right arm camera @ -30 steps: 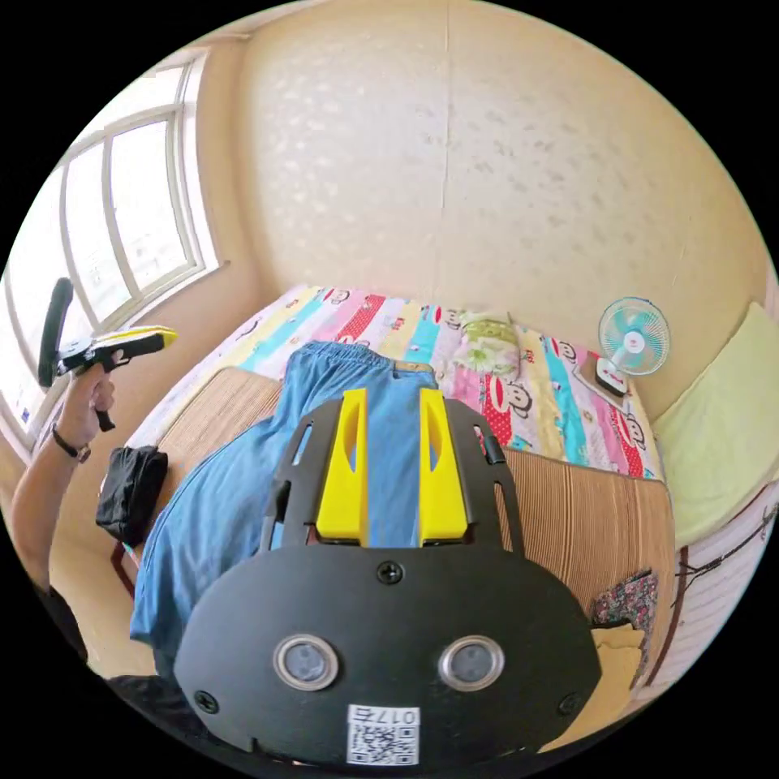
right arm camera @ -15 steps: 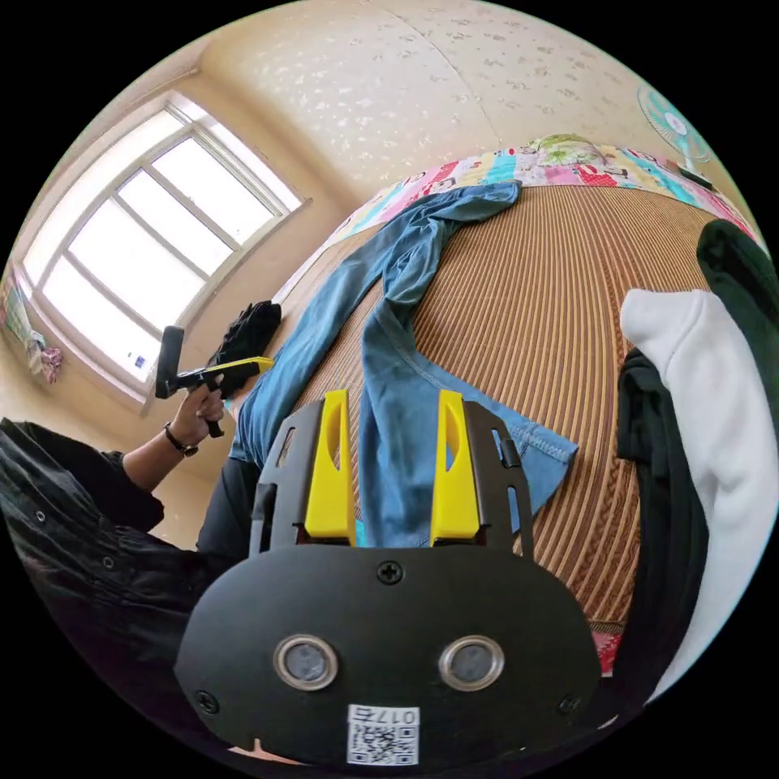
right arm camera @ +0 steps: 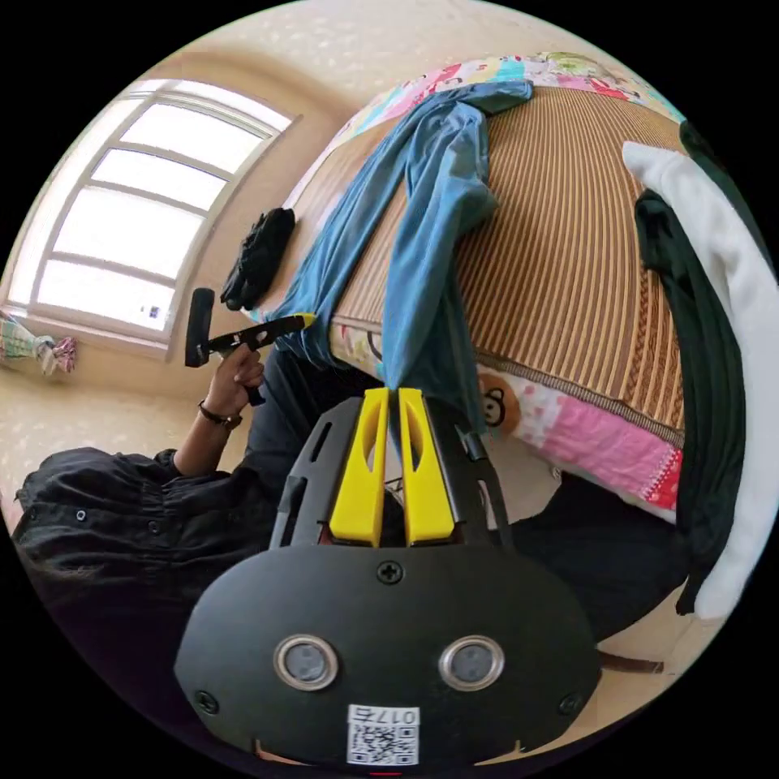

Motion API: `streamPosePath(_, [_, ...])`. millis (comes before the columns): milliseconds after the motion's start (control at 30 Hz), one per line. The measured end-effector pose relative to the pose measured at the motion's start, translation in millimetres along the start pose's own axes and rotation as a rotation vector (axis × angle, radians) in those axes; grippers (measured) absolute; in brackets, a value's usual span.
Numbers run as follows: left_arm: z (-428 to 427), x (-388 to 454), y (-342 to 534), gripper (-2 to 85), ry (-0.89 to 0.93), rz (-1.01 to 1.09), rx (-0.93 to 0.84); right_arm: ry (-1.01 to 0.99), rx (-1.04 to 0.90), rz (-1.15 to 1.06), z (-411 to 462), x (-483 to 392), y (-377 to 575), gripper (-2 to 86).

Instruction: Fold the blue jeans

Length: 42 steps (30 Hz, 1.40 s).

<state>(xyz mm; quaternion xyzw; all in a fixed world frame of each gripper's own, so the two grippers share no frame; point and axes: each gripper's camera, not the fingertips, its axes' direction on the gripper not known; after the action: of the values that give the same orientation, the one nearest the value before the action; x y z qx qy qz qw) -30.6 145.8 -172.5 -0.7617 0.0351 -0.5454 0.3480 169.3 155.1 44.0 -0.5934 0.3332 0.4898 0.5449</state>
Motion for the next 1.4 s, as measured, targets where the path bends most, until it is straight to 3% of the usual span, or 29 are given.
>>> streamPosePath(67, [-14.8,-4.0,21.5,3.1,-0.020,-0.014,0.061,0.015,-0.020,0.025,4.1,14.3,20.9,7.9])
streamPosePath(200, [-37.8,11.2,36.6,6.2,-0.046,0.052,0.100,0.029,0.174,0.050,-24.3,31.2,43.6,8.8])
streamPosePath(333, [-30.3,44.7,35.7,6.7,0.150,0.197,0.085,0.067,0.123,0.064,-9.9,46.6,37.1,9.1])
streamPosePath(533, [1.9,82.9,48.2,7.3,0.104,0.301,0.001,0.203,0.099,-0.040,21.3,12.9,41.9,4.0])
streamPosePath(600, [-3.2,81.7,58.9,7.2,0.081,0.296,0.016,0.114,0.168,-0.109,-3.9,-7.2,59.4,3.3])
streamPosePath(667, [-8.7,77.7,69.8,6.9,0.036,0.301,0.011,0.055,0.411,-0.143,-54.5,-17.1,105.6,2.9])
streamPosePath(700, [-9.7,76.0,72.3,6.8,0.029,0.302,0.009,0.095,0.452,-0.091,-63.0,-12.3,115.7,2.9])
streamPosePath(767, [-11.7,66.0,82.7,6.7,0.040,0.286,0.007,0.472,0.371,0.242,-68.2,19.6,136.2,2.8])
streamPosePath(833, [-10.7,58.9,90.1,6.7,0.076,0.274,-0.001,0.532,0.173,0.270,-54.7,32.1,135.7,2.7])
streamPosePath(967, [-11.7,59.6,100.6,7.6,0.137,0.295,-0.016,0.598,0.176,0.263,-55.4,8.3,157.2,2.7])
streamPosePath(1100, [-5.5,74.1,101.6,8.4,0.207,0.315,-0.042,0.500,0.202,0.255,-56.0,-6.5,174.5,2.6])
streamPosePath(1233, [6.2,90.6,111.7,2.7,0.071,0.304,-0.076,0.364,0.240,0.270,-62.8,-19.9,207.6,2.6])
streamPosePath(1333, [-18.6,101.0,133.2,0.7,0.280,0.447,-0.164,0.301,0.274,0.269,-80.5,-32.9,243.9,2.6])
streamPosePath(1400, [-43.0,101.4,154.3,0.2,0.245,0.497,-0.160,0.284,0.309,0.234,-93.6,-45.9,270.2,2.6])
